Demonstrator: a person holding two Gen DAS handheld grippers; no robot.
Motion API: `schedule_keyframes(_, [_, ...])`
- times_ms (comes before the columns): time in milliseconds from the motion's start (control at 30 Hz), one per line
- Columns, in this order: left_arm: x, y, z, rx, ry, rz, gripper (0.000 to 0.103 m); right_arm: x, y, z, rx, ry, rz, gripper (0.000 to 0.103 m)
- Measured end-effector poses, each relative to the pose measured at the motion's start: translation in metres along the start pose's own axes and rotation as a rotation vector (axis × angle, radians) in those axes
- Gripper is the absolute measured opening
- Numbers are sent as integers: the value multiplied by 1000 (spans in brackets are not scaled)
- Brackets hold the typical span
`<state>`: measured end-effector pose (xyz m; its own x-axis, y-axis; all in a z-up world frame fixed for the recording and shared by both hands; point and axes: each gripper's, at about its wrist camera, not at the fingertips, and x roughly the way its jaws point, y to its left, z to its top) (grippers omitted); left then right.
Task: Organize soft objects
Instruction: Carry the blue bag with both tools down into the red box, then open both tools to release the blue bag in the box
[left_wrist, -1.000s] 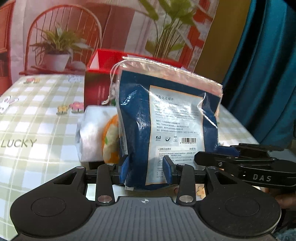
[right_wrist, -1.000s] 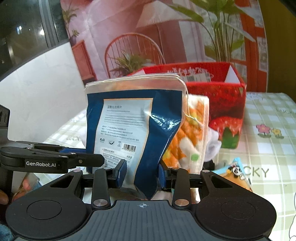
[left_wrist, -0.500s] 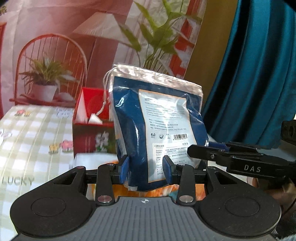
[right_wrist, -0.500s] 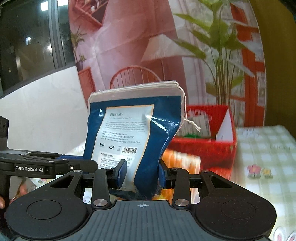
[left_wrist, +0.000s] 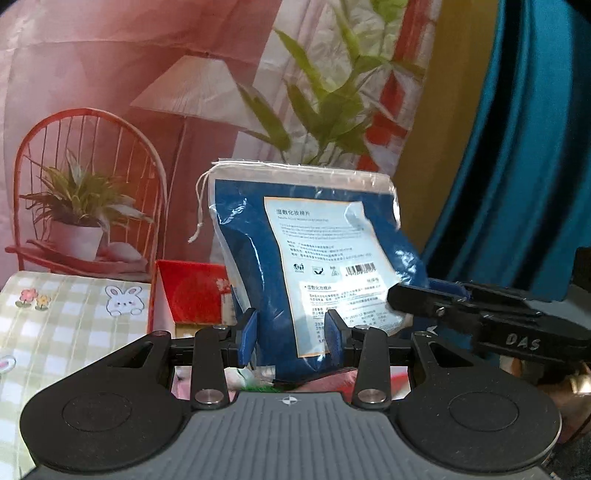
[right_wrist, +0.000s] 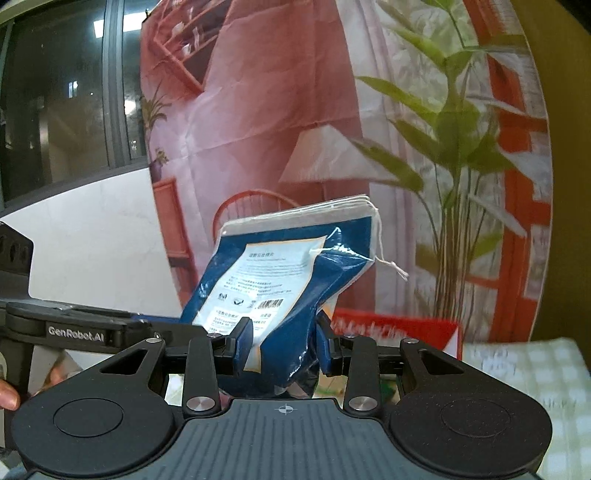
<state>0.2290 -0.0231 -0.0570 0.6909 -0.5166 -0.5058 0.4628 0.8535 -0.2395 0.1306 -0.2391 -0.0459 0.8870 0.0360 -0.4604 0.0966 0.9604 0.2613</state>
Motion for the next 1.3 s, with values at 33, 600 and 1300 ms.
schedule_keyframes(33, [7, 3, 6, -6, 8, 2, 41, 6, -4, 5, 6, 0, 5, 33])
schedule_keyframes(600, [109, 37, -7, -136, 319, 65, 43, 106, -68, -27, 225, 282, -44, 32])
schedule_keyframes(1300, [118, 55, -20, -171, 375, 99, 50, 156, -78, -72, 397, 560, -92, 27])
